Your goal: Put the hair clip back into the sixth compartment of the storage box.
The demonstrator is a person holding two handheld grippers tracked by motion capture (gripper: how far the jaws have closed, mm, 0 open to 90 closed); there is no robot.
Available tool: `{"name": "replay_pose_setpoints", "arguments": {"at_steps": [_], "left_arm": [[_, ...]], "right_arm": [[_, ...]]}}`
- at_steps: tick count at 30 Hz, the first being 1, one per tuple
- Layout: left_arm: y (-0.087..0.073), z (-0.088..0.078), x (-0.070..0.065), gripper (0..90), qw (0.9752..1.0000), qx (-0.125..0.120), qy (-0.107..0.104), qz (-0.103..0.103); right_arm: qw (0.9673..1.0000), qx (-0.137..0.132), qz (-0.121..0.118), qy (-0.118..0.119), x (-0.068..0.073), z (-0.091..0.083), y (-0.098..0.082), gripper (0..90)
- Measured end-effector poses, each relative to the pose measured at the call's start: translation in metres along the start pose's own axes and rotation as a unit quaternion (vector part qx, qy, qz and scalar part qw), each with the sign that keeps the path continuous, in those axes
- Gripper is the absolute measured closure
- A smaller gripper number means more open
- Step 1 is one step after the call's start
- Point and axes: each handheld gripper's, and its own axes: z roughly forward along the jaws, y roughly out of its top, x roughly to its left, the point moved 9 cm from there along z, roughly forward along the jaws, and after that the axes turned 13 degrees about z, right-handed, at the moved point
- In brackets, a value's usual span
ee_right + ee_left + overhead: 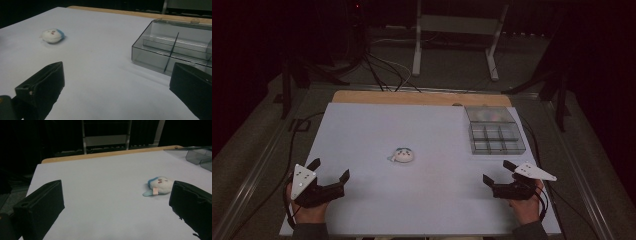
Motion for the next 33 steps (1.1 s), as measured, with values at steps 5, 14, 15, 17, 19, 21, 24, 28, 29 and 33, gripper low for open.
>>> {"name": "replay_pose_setpoints", "arguments": {"at_steps": [5,14,15,17,19,21,24,28,29,33], "left_arm": [[-0.001,0.001,-0.001,0.8,1.0,0.001,0.002,0.002],[-0.003,0.004,-0.005,0.7,0.9999,-0.014,-0.005,-0.003],[-0.004,0.004,-0.006,0.7,0.9999,-0.014,-0.008,-0.005],[-0.007,0.006,-0.006,0.7,0.9999,-0.011,-0.008,-0.007],[-0.008,0.007,-0.005,0.7,1.0,-0.008,0.002,-0.004],[-0.008,0.007,-0.005,0.7,0.9999,-0.008,0.006,-0.005],[-0.01,0.008,-0.004,0.7,0.9999,0.0,0.011,-0.01],[-0.009,0.007,-0.004,0.7,0.9999,0.001,0.015,-0.004],[-0.009,0.007,-0.004,0.7,0.9999,0.0,0.013,-0.003],[-0.009,0.007,-0.004,0.7,0.9999,0.004,0.017,0.0]], "right_arm": [[0.9999,-0.009,0.005,-0.008,-0.001,-0.003,0.003,0.0],[0.9999,-0.011,0.002,-0.009,0.009,0.001,0.016,0.0],[0.9999,-0.008,0.001,-0.008,0.011,0.001,0.018,0.0],[0.9999,-0.005,-0.007,-0.008,0.016,0.002,0.024,0.0],[0.9999,-0.007,-0.01,-0.007,0.018,0.003,0.028,0.0],[0.9999,-0.006,-0.009,-0.005,0.019,0.003,0.03,0.0],[0.9999,-0.006,-0.009,-0.006,0.019,0.008,0.039,0.0],[1.0,-0.002,-0.004,-0.008,0.021,0.013,0.047,0.0],[0.9999,-0.001,-0.005,-0.009,0.021,0.015,0.05,0.0],[0.9999,0.001,-0.011,-0.008,0.024,0.022,0.056,0.0]]}}
